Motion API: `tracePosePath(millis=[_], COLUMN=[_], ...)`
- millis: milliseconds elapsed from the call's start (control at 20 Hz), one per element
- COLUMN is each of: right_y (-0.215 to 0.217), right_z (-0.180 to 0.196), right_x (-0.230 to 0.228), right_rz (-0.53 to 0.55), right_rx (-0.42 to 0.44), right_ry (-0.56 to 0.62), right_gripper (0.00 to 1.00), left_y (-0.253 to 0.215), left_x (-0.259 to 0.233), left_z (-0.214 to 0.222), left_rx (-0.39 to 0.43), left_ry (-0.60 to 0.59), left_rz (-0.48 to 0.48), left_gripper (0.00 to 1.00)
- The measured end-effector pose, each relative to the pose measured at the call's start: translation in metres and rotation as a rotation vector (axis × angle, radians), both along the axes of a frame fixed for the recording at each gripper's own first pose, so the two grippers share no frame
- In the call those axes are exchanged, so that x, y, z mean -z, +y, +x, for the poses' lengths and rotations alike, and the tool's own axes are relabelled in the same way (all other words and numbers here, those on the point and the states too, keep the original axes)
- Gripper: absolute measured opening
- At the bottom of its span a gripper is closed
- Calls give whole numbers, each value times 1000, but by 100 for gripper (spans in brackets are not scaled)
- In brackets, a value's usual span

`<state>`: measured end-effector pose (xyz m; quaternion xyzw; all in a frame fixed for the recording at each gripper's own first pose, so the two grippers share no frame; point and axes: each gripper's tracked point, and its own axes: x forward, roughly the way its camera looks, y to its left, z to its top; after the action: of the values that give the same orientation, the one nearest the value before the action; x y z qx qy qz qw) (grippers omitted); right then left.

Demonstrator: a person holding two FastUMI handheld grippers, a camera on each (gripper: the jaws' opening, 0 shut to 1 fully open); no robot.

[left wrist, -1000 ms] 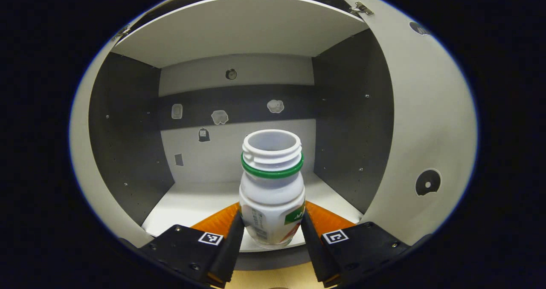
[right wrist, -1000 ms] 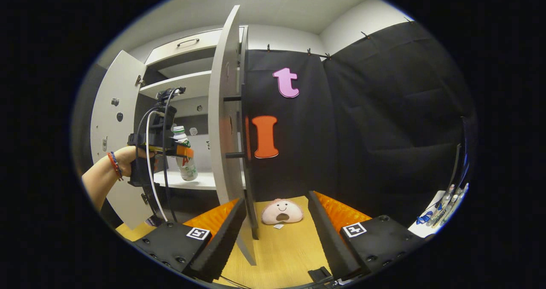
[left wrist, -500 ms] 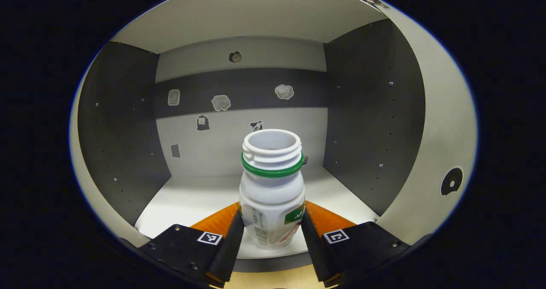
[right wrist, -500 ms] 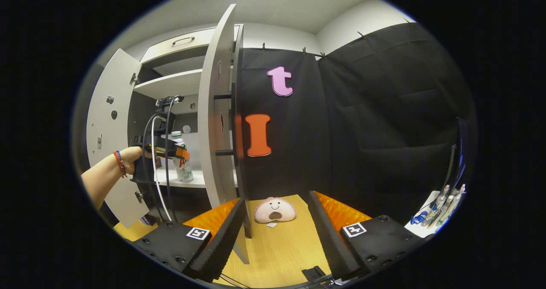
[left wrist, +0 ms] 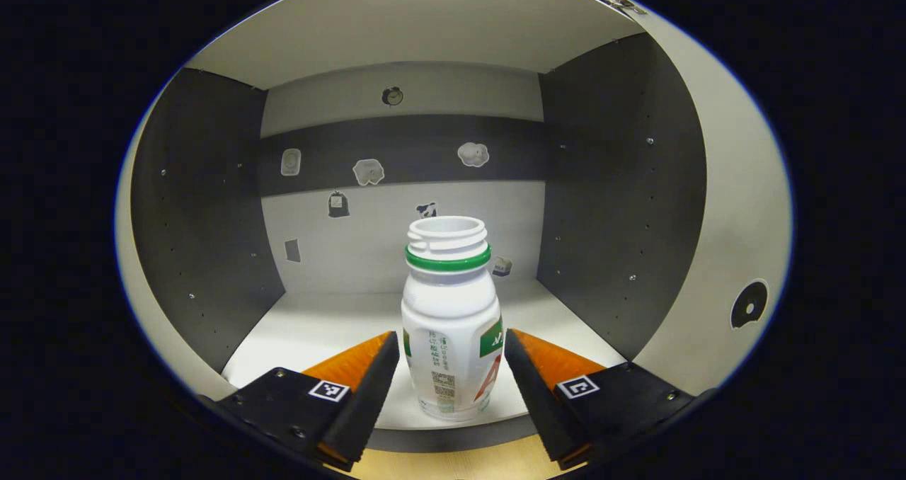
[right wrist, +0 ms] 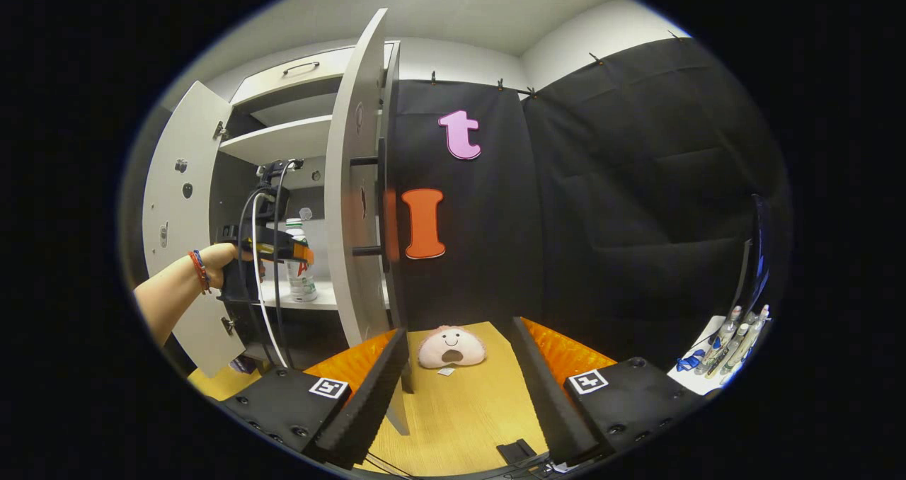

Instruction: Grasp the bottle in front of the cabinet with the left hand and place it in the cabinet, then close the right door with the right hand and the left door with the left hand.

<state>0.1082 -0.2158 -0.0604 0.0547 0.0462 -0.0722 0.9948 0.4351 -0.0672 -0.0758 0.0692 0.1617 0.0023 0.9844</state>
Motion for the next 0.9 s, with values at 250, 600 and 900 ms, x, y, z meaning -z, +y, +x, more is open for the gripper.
tracePosePath(millis=[250, 600, 900], right_y=[-4, -10, -17], right_z=[-2, 4, 13], right_x=[0, -3, -5], right_rz=[-8, -37, -62], right_rx=[7, 5, 0], right_ry=[-3, -10, -6], right_gripper=[97, 97, 97], left_y=[6, 12, 35], left_x=[-13, -49, -76], left_z=[-25, -90, -157], left_rx=[-15, 5, -30], left_ry=[-43, -118, -186], left_rz=[21, -7, -43], left_gripper=[97, 98, 97])
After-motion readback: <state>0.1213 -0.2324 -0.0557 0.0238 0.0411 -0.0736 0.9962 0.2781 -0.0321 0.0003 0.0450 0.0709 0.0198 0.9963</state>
